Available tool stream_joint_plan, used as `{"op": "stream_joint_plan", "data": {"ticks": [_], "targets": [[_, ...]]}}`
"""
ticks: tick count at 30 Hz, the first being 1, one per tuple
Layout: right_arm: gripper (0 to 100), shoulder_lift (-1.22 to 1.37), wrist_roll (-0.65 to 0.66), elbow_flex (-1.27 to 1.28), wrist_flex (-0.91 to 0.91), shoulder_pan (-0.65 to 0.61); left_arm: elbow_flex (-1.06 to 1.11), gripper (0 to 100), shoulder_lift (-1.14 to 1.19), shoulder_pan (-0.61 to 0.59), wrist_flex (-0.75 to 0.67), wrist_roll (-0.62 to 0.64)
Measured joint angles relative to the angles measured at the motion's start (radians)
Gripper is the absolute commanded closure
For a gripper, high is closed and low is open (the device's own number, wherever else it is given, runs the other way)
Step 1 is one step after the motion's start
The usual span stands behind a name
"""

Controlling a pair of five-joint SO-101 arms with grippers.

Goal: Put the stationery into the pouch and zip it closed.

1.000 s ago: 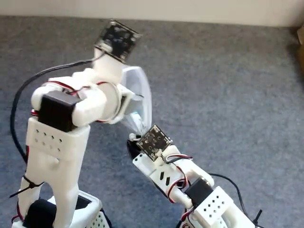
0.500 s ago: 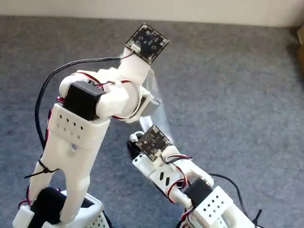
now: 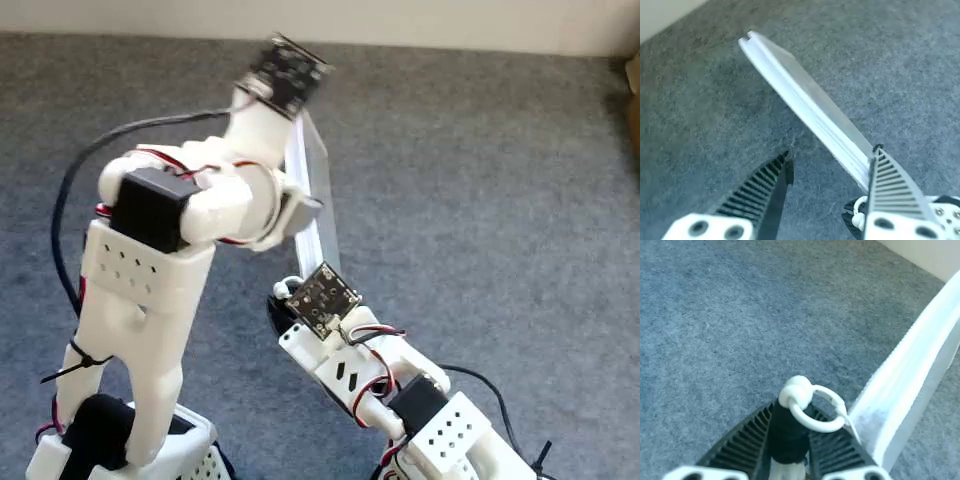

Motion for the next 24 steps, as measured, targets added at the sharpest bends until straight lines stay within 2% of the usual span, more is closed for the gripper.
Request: {"op": "stream_joint_plan", "data": {"ticks": [8, 14, 24], "targets": [[99.5, 0.000, 0.000, 0.000, 0.028, 0.000, 0.003, 76, 0.006, -0.089, -0.020, 0.120], [99.5, 0.000, 0.000, 0.000, 0.117, 0.000, 0.181, 76, 0.006, -0.110, -0.198, 0.184], [99.5, 0.000, 0.002, 0.000, 0.121, 0.000, 0.585, 76, 0.006, -0.132, -0.503, 0.187]]}}
